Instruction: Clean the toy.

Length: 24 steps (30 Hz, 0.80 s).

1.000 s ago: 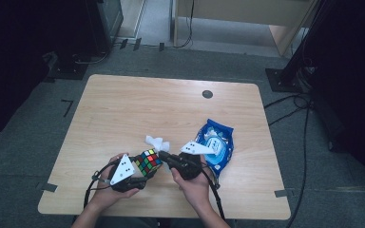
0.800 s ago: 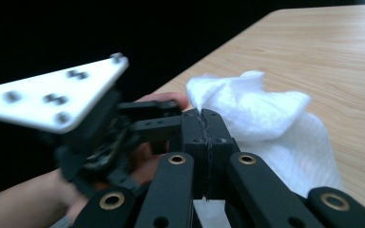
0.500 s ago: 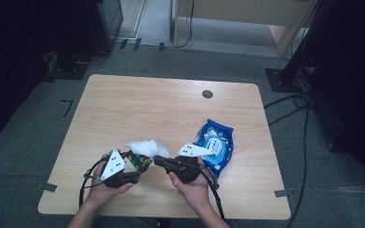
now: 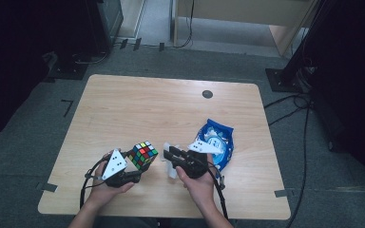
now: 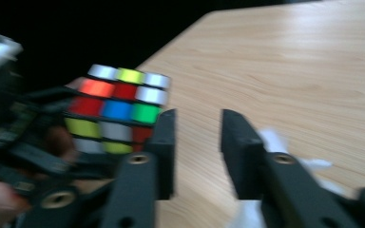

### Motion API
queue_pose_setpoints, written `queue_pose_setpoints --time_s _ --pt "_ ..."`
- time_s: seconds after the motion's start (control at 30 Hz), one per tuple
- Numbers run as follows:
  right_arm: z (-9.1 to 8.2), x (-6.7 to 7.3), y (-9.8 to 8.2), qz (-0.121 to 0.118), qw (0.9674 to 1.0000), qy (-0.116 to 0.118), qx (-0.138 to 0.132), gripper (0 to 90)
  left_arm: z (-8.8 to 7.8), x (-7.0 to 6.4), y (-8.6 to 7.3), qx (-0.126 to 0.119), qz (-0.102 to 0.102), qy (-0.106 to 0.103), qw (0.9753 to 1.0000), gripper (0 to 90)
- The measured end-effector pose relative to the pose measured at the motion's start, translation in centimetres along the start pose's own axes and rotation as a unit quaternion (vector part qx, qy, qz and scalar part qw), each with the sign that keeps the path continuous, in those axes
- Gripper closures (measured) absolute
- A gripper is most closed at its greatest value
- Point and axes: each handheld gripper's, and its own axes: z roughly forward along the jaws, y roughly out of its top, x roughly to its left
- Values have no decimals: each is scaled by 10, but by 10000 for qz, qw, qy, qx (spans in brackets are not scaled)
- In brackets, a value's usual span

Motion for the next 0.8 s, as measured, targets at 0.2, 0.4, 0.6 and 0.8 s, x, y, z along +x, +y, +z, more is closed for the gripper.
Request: queue_pose_setpoints --time_s 0.2,0.4,0.6,0.8 --pt "4 22 3 487 9981 380 -44 291 4 -6 1 0 -21 20 10000 340" --pt "14 26 -2 724 9970 243 129 251 6 -14 3 -94 -27 -40 9999 340" --pt "23 27 -9 788 9963 193 296 326 8 -23 7 -144 5 -155 9998 339" --pt "24 29 -13 794 9957 10 470 345 11 -23 5 -43 -57 -301 9995 337"
